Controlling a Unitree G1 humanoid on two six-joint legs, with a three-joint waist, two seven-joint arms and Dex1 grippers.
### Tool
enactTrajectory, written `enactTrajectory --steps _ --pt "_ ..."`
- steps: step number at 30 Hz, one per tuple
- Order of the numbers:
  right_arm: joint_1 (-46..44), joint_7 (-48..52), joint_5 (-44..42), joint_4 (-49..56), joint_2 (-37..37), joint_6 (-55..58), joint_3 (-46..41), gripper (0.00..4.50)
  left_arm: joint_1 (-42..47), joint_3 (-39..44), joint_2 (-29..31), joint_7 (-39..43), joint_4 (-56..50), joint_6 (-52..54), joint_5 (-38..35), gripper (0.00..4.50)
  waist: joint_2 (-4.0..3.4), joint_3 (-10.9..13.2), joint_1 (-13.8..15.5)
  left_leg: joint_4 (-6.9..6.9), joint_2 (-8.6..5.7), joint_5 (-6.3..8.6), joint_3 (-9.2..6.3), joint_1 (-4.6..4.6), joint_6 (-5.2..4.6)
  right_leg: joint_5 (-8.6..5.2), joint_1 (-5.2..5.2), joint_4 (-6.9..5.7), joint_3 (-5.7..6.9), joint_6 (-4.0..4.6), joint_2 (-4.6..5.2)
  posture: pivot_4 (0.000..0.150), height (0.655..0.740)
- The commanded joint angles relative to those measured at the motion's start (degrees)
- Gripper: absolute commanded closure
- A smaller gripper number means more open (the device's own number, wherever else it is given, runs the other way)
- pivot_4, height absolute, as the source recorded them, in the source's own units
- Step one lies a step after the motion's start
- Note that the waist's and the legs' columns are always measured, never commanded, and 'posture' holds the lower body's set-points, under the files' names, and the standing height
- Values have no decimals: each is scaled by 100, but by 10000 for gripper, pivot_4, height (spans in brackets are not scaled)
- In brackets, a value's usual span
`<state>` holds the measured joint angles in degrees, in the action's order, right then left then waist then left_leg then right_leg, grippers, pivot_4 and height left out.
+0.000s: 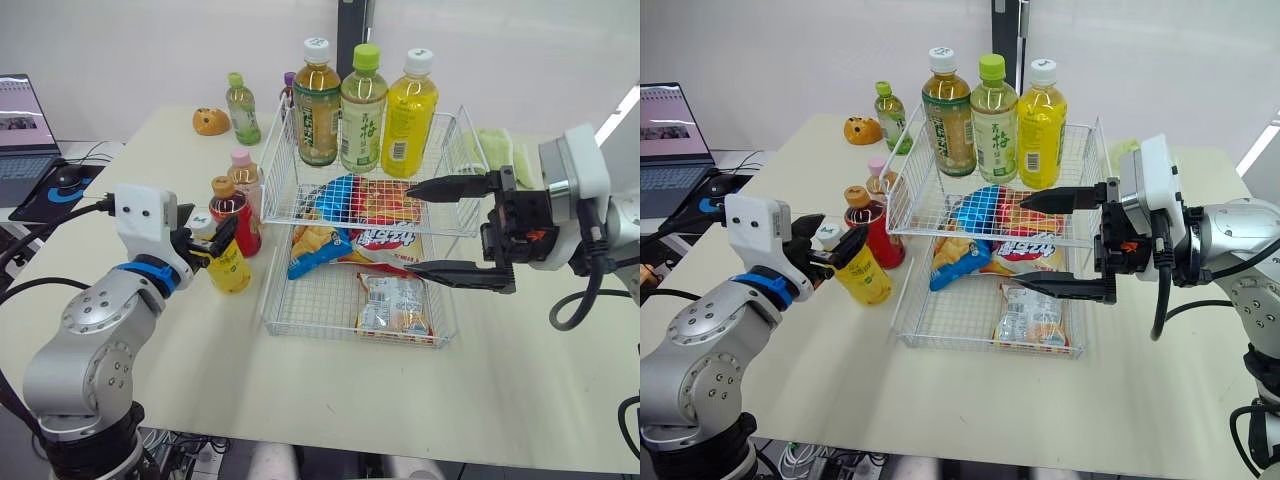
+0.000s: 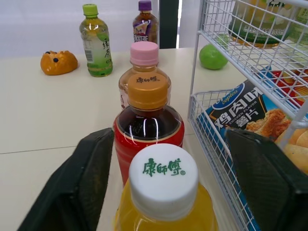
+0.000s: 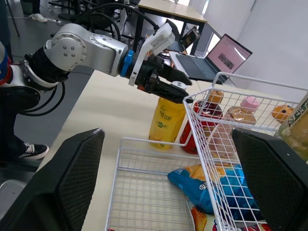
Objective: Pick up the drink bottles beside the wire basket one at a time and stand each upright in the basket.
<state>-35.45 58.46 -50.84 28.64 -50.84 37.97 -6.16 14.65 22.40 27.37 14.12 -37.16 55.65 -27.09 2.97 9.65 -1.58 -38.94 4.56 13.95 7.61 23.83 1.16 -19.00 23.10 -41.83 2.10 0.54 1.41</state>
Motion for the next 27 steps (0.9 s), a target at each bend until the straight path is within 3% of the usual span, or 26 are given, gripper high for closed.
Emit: enactTrajectory --steps 1,5,11,15,20,27 --pt "-86 -74 -75 104 -8 -44 -226 0 -19 -113 -15 -60 -79 -74 -18 19031 0 0 1 0 0 0 0 0 0 0 0 0 0 0 0 1500 7155" --pt "-101 -73 -15 55 10 -103 -237 0 -44 -28 -94 -180 -102 -21 -65 31317 0 0 2 1 0 0 0 1 -1 0 0 4 0 0 0 1500 7155" --pt "-75 -64 110 -25 63 -251 -232 0 -70 241 -8 -137 -163 -92 -234 31413 0 0 3 3 0 0 0 1 0 0 0 7 0 0 0 1500 7155" --pt "-72 -14 130 -120 57 -313 -265 0 -9 659 394 229 -264 9 -646 31413 0 4 -3 5 1 0 0 5 0 0 3 9 2 0 0 1500 7155" --pt "-155 124 196 -292 3 -372 -290 0 268 1371 1257 788 -119 552 -1675 31413 -1 7 4 11 1 0 0 9 0 0 5 19 4 0 0 1500 7155" --pt "-345 395 178 -511 -180 -216 -312 0 1230 1956 3090 1667 1016 1299 -2880 31413 -7 14 3 17 1 0 0 10 1 -1 5 32 8 -1 0 1500 7155"
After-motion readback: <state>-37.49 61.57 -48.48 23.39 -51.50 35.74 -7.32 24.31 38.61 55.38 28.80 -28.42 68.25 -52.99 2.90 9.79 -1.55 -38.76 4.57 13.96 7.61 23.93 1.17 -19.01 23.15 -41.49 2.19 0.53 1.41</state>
